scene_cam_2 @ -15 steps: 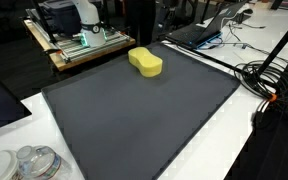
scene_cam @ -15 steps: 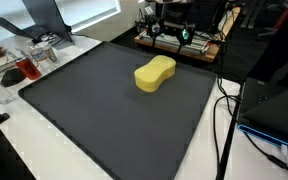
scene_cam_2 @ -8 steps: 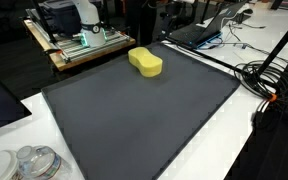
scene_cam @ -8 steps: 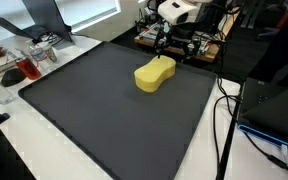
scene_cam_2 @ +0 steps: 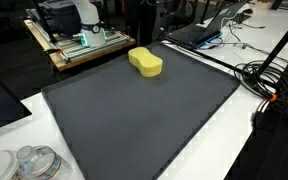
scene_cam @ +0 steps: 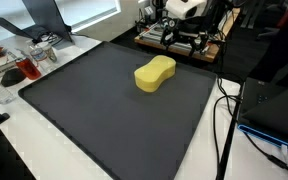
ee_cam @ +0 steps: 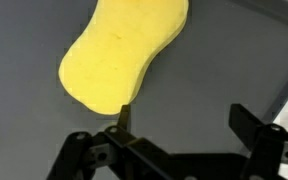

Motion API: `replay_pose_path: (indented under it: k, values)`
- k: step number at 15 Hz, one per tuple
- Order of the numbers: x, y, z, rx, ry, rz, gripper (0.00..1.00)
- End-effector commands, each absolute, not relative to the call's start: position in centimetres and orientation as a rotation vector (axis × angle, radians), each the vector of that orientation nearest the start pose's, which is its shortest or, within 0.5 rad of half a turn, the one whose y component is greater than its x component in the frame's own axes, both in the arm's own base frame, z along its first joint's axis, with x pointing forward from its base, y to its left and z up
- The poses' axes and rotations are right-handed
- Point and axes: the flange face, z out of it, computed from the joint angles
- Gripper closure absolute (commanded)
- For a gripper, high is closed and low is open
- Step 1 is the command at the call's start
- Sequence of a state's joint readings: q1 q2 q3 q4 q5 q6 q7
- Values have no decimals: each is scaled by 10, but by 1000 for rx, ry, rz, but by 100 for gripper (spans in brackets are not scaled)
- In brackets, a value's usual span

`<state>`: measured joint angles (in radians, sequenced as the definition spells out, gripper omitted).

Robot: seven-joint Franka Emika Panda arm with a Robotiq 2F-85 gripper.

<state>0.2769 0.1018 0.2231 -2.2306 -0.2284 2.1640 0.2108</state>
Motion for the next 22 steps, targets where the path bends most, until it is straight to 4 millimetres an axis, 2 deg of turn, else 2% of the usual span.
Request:
replay_pose_path:
  k: [1, 8, 14, 20, 21, 22]
  values:
    - [432, 223, 329, -3146, -741, 175, 0]
    - [380, 191, 340, -2963, -817, 190, 0]
    - [344, 144, 352, -2875, -745, 109, 0]
    - [332, 79, 365, -2807, -597, 9, 0]
    - [347, 69, 375, -2796, -571, -3, 0]
    - [347, 55, 376, -2787, -544, -18, 0]
